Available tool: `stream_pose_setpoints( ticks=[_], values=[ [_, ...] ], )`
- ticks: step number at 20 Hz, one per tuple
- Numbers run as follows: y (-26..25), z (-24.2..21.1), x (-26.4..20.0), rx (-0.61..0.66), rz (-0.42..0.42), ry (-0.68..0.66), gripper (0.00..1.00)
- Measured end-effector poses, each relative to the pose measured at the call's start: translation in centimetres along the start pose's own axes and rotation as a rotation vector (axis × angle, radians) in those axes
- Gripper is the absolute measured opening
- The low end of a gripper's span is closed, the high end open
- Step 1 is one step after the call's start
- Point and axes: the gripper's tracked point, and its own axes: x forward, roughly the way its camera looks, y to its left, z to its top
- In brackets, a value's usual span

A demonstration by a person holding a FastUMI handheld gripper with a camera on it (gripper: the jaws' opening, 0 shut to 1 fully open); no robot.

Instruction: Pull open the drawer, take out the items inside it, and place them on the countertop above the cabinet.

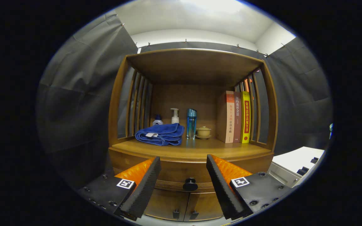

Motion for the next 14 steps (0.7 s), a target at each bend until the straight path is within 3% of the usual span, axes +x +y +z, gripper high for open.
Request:
stream_pose_setpoints(
  ticks=[7,11,14],
  values=[
    [-1.2,-10.1,3.5,-0.036,-0.075,0.130,0.96],
    [-2.1,-12.2,4.6,-0.027,-0.089,0.164,0.94],
    [-2.3,-12.8,5.7,-0.011,-0.084,0.179,0.85]
  ],
)
